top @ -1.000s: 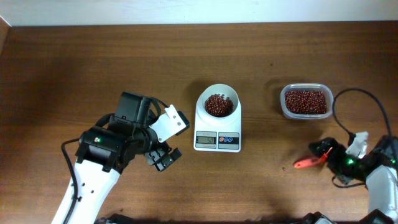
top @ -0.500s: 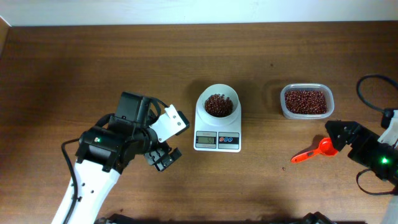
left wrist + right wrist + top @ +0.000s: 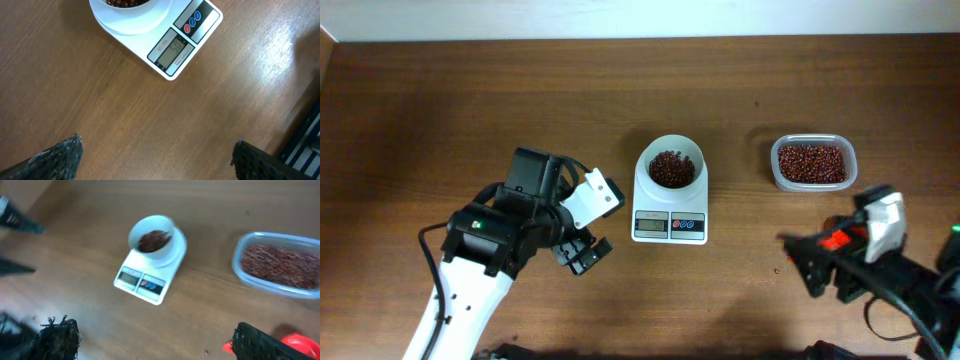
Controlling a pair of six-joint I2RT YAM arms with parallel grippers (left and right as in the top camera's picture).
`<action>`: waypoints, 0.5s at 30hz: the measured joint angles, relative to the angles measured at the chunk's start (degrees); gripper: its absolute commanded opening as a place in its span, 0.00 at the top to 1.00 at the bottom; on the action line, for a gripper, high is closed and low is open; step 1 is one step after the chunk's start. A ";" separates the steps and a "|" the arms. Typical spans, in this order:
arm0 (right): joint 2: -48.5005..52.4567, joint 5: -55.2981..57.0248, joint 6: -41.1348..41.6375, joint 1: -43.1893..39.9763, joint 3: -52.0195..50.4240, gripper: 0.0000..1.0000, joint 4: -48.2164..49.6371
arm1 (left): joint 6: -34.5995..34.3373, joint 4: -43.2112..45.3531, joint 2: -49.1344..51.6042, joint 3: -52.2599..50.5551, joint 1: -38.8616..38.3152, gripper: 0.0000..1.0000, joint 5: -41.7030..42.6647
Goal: Scoop and weigh 50g on scale
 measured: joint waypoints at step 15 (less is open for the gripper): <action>0.04 -5.53 -6.45 19.61 -23.32 0.01 42.99 | 0.00 0.04 0.00 0.00 0.00 0.01 0.00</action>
